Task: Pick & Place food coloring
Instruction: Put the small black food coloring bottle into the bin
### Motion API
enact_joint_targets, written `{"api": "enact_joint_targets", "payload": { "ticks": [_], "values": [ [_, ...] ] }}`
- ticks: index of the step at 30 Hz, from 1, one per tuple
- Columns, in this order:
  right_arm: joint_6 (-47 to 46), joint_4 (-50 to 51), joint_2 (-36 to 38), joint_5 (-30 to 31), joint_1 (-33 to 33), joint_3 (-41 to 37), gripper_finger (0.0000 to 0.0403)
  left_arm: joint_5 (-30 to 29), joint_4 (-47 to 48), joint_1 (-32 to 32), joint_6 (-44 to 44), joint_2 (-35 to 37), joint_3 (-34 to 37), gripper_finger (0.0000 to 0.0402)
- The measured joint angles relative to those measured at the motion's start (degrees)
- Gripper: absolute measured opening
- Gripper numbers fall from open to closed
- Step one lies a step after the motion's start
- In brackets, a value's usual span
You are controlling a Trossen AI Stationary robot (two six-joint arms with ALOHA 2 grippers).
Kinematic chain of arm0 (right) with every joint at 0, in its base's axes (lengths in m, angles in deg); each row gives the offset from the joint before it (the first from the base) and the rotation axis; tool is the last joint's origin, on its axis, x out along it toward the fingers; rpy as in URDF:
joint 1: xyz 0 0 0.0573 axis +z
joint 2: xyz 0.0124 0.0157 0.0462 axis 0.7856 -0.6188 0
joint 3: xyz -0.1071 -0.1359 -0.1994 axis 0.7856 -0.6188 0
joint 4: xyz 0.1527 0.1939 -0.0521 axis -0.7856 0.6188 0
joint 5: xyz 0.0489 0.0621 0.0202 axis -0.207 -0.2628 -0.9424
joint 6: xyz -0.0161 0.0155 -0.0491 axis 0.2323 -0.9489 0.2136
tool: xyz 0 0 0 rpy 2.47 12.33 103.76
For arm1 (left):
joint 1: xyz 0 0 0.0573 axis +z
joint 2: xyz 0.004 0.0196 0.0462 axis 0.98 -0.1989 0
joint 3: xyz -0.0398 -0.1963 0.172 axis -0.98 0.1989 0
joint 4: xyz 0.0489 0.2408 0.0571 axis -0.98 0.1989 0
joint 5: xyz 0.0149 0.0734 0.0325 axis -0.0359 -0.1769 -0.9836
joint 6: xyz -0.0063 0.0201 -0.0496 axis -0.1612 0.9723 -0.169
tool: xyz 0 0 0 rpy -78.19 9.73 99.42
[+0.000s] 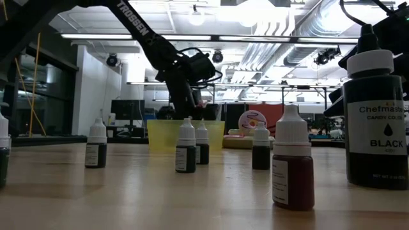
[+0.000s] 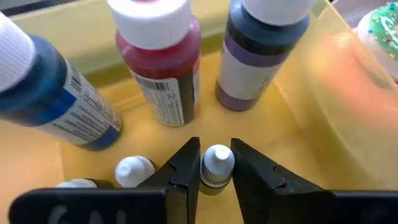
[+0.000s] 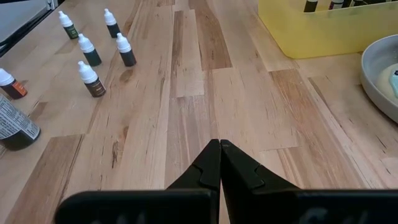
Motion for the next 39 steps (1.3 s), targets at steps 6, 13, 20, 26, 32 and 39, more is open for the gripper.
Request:
{"api": "enact_joint_targets", "payload": {
  "ticks": [6,13,20,26,32,39],
  "values": [
    [0.0,-0.02,0.0,0.0,-0.01,-0.01,0.0,-0.74,0.11,0.0,0.15,-0.01,0.0,0.0076],
    [0.0,0.0,0.0,0.0,-0.01,0.0,0.0,-0.74,0.11,-0.02,0.15,0.0,0.0,0.0077],
    [0.0,0.0,0.0,0.0,0.0,-0.01,0.0,-0.71,0.13,-0.02,0.15,0.01,0.0,0.0077],
    [0.0,0.0,0.0,0.0,0.01,0.01,0.0,-0.44,0.2,-0.04,0.15,0.01,0.0,0.0077],
    [0.0,0.0,0.02,-0.01,-0.01,0.01,0.0,0.2,0.22,-0.04,0.17,0.03,0.0,0.0093],
    [0.0,0.0,0.0,0.0,0.01,0.0,0.0,0.21,0.26,-0.04,0.15,0.03,0.0,0.016]
  ]
}}
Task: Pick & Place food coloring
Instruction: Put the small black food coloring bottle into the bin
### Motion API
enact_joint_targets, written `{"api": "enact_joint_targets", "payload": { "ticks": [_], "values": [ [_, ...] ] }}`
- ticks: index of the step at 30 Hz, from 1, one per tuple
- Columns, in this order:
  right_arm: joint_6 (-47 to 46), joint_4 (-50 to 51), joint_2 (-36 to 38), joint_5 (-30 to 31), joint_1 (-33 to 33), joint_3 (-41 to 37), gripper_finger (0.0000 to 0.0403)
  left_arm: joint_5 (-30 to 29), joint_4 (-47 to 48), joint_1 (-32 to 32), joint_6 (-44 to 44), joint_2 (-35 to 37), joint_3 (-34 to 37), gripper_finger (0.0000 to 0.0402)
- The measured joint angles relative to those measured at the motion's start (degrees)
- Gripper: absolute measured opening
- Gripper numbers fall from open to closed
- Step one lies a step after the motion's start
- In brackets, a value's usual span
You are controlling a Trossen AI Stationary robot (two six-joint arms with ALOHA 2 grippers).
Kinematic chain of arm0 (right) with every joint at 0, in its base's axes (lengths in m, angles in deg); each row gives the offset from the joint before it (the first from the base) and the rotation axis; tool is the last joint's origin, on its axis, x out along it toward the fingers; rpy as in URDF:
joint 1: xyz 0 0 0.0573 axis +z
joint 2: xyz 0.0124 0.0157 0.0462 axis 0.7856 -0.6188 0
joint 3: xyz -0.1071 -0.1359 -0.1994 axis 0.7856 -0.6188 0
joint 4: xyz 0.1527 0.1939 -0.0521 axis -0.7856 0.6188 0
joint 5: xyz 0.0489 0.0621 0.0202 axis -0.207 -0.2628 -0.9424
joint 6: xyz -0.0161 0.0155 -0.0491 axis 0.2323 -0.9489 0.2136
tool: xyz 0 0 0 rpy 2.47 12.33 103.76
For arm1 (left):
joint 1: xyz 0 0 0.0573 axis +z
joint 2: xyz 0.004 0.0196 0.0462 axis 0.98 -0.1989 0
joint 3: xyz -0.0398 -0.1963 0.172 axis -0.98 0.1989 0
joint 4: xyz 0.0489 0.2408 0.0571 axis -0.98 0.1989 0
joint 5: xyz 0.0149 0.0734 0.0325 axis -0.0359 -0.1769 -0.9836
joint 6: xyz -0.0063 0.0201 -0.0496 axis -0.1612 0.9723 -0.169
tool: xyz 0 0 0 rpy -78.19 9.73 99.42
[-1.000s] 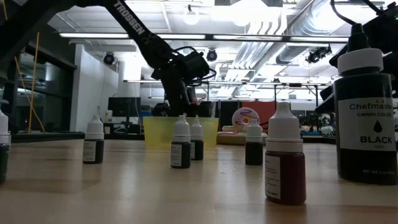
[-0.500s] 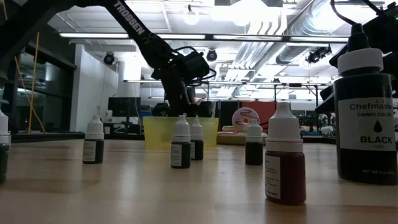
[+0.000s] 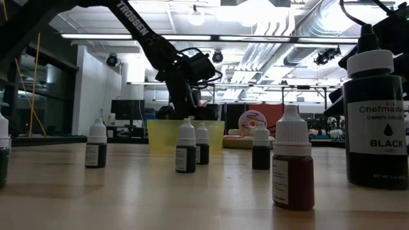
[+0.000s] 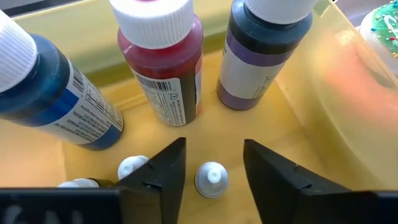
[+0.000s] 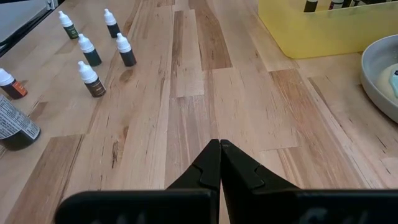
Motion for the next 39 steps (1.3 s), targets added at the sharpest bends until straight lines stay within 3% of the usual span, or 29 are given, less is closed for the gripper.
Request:
{"api": "enact_joint_targets", "payload": {
  "ticks": [5,12,25,39],
  "values": [
    [0.0,0.0,0.0,-0.01,-0.01,0.0,0.0,0.18,0.35,-0.06,0.04,0.02,0.0,0.0189],
    [0.0,0.0,0.02,-0.02,-0.02,0.0,0.0,-0.5,0.21,-0.11,4.77,3.9,-0.01,0.0194],
    [0.0,-0.02,0.0,-0.02,0.0,0.0,0.0,-1.01,1.97,-1.73,15.18,18.2,-0.04,0.0195],
    [0.0,0.01,0.02,-0.02,0.0,0.0,0.0,0.61,22.99,-9.0,26.06,36.02,-0.02,0.0195]
  ]
}}
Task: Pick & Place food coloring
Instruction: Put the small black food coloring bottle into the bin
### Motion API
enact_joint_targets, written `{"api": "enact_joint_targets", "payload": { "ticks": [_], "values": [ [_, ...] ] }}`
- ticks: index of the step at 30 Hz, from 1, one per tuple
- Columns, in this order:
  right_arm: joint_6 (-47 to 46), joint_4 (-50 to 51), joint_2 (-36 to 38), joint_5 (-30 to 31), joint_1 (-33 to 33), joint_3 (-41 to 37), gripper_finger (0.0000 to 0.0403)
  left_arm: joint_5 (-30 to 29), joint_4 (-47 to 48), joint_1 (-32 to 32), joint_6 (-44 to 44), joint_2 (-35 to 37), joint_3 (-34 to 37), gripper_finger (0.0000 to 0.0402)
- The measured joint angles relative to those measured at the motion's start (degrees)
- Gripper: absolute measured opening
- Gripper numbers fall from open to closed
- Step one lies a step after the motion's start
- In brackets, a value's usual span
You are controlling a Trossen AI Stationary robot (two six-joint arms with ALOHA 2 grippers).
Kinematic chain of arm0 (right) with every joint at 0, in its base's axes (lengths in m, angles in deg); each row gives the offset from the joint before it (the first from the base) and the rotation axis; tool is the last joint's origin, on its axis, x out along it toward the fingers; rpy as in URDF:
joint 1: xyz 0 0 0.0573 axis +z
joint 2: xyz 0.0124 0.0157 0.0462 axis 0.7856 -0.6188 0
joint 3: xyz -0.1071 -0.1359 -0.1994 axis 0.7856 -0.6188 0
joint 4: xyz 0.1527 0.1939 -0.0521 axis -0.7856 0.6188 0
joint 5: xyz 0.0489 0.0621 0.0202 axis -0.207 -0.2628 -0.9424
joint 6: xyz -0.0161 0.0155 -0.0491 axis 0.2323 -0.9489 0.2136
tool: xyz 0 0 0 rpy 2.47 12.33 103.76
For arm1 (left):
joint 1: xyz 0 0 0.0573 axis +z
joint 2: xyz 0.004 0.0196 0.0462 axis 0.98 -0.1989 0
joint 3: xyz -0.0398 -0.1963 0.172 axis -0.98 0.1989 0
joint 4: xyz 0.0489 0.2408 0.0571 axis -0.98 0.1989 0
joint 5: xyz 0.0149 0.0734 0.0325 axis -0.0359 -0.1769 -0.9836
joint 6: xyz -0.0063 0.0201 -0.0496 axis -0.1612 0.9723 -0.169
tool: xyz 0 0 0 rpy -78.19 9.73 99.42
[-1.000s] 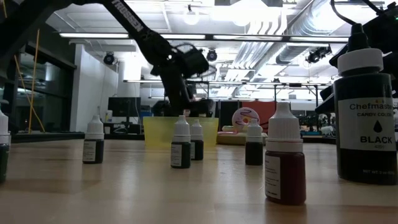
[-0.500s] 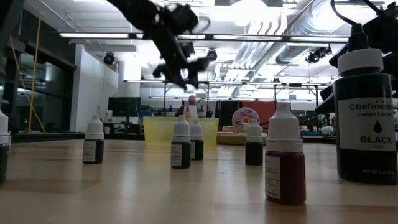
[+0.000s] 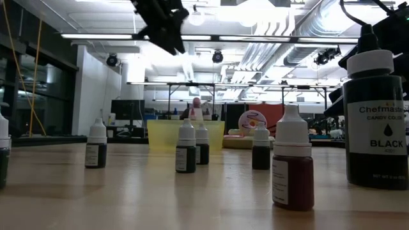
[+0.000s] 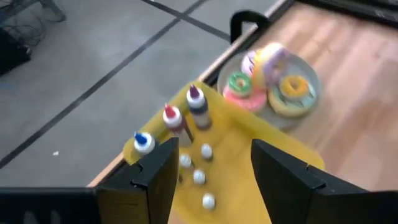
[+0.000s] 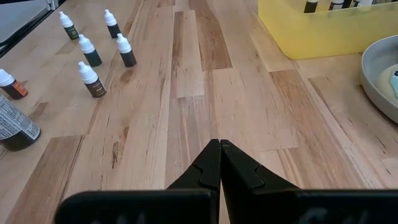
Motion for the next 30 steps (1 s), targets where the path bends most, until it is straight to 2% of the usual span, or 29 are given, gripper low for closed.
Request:
{"api": "enact_joint_targets", "payload": {
  "ticks": [4,9,13,16,19,22,30],
  "values": [
    [0.0,0.05,-0.02,0.01,-0.01,0.0,0.0,1.61,1.77,-2.7,0.59,5.65,4.17,0.0195],
    [0.0,0.01,0.0,0.0,0.0,0.0,0.0,8.68,-4.07,-6.39,-0.42,15.34,15.8,0.0195],
    [0.0,0.0,-0.02,0.0,-0.01,0.0,0.0,19.51,-6.55,-8.57,-0.44,21.94,23.68,0.0195],
    [0.0,-0.02,-0.02,0.01,-0.01,0.0,0.0,29.35,-5.87,-9.67,0.79,24.84,26.72,0.0195],
    [0.0,-0.03,-0.02,0.02,-0.01,0.0,0.0,36.42,-4.52,-10.77,2.63,25.99,27.96,0.0195],
    [0.0,-0.03,-0.02,0.02,0.0,-0.01,0.0,40.61,-2.81,-11.82,5.4,25.97,28.02,0.0195],
    [0.0,-0.01,-0.01,0.02,-0.01,-0.01,0.0,43.66,0.77,-15.77,10.15,21.84,28.08,0.0195]
  ]
}}
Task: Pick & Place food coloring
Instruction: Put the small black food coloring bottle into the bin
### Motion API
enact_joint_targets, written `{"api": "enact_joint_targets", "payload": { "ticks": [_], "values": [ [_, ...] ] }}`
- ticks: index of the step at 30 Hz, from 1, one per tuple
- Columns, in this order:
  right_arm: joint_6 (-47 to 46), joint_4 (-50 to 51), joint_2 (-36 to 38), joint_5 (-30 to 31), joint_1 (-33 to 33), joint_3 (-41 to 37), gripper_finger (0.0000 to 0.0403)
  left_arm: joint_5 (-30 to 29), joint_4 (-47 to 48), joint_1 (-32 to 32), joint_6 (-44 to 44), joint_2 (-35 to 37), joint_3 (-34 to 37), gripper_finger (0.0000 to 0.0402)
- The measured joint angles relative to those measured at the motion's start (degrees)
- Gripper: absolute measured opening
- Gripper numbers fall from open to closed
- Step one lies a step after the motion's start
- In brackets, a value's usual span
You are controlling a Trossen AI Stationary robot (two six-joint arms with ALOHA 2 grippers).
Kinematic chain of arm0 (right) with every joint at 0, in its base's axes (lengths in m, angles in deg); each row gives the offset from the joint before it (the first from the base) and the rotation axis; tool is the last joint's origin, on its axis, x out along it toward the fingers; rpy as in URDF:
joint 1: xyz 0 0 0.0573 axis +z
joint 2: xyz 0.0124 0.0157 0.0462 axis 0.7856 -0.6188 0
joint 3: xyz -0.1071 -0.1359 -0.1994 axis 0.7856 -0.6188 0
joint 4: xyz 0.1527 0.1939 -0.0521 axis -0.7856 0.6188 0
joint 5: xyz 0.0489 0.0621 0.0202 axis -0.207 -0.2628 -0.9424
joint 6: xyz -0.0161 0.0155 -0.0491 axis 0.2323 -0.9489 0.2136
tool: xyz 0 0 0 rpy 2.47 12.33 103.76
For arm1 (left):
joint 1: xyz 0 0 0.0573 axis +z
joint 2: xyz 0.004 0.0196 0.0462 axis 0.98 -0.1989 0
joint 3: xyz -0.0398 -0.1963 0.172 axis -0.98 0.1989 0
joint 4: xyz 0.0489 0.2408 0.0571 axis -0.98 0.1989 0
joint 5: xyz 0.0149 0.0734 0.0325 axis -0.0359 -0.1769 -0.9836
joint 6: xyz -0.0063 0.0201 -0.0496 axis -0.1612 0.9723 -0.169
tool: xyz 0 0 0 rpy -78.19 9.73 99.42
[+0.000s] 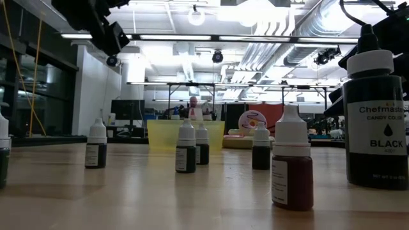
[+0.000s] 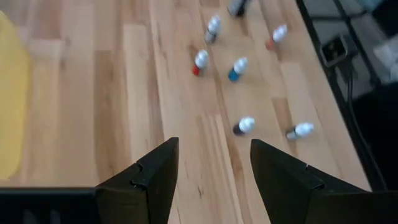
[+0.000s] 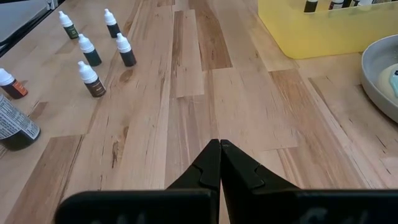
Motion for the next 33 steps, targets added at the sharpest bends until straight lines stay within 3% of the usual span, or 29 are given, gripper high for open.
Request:
{"api": "enact_joint_targets", "payload": {
  "ticks": [4,9,22,33],
  "values": [
    [0.0,0.0,0.0,0.0,-0.02,0.01,0.0,-0.84,0.17,-2.74,1.41,-3.5,0.0,0.0195],
    [0.0,-0.02,-0.02,0.0,-0.01,0.02,0.0,-7.98,0.0,-6.26,1.39,-8.68,-0.02,0.0195],
    [0.0,0.08,0.01,0.0,0.0,0.01,0.0,-16.47,-3.81,-13.7,2.0,-20.23,-2.33,0.0195],
    [0.0,0.03,0.01,-0.01,0.0,0.01,0.0,-16.5,-3.72,-17.2,-4.63,-30.12,-9.2,0.0195]
  ]
}}
